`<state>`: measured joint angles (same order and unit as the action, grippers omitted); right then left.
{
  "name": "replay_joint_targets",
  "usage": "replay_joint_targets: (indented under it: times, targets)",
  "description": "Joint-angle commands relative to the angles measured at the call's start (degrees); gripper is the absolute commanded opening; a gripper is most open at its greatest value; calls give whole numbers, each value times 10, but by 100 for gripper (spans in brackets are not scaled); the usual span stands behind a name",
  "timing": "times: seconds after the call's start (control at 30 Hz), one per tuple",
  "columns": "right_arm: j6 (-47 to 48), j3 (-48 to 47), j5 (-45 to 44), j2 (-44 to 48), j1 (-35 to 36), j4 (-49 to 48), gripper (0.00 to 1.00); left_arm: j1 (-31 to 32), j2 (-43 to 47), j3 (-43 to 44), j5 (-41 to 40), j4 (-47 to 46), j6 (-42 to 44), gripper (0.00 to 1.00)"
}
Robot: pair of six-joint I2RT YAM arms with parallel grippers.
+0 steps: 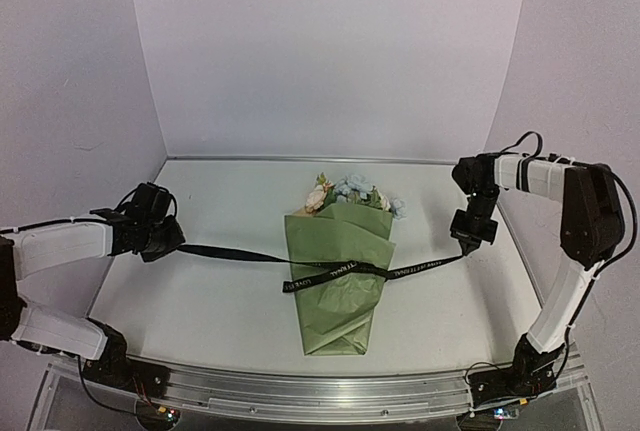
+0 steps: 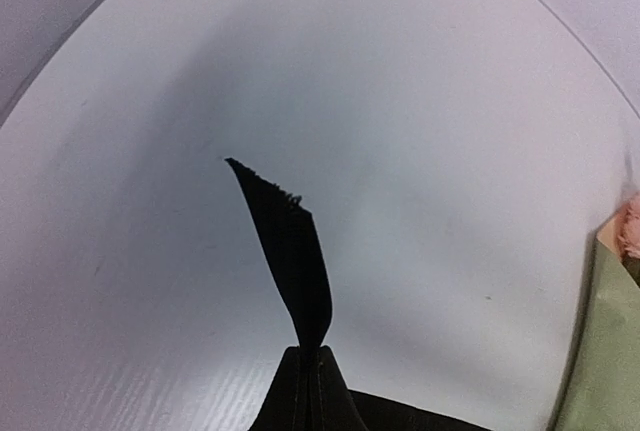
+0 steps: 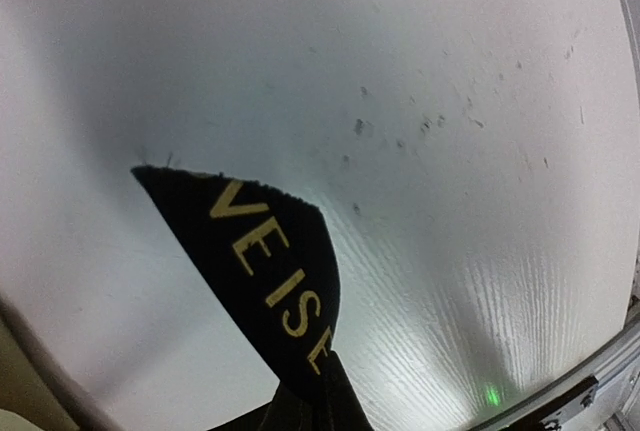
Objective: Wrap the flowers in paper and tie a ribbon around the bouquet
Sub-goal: Cross the ribbon over the folded bouquet.
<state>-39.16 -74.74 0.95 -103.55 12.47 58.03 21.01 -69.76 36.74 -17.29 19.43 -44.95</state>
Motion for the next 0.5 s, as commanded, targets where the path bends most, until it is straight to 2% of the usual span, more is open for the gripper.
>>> replay_joint_targets:
  times: [0.0,0.2,0.47]
  targets:
    - [10,39,-25,44,-14,16,0,-54,-10,-18,-3,-3,-4,0]
    - [12,79,-30,61,-35,15,0,-133,-57,-11,48,-26,17,0]
    - [17,90,57,51,-33,-8,0,-134,-114,2,149,-77,54,0]
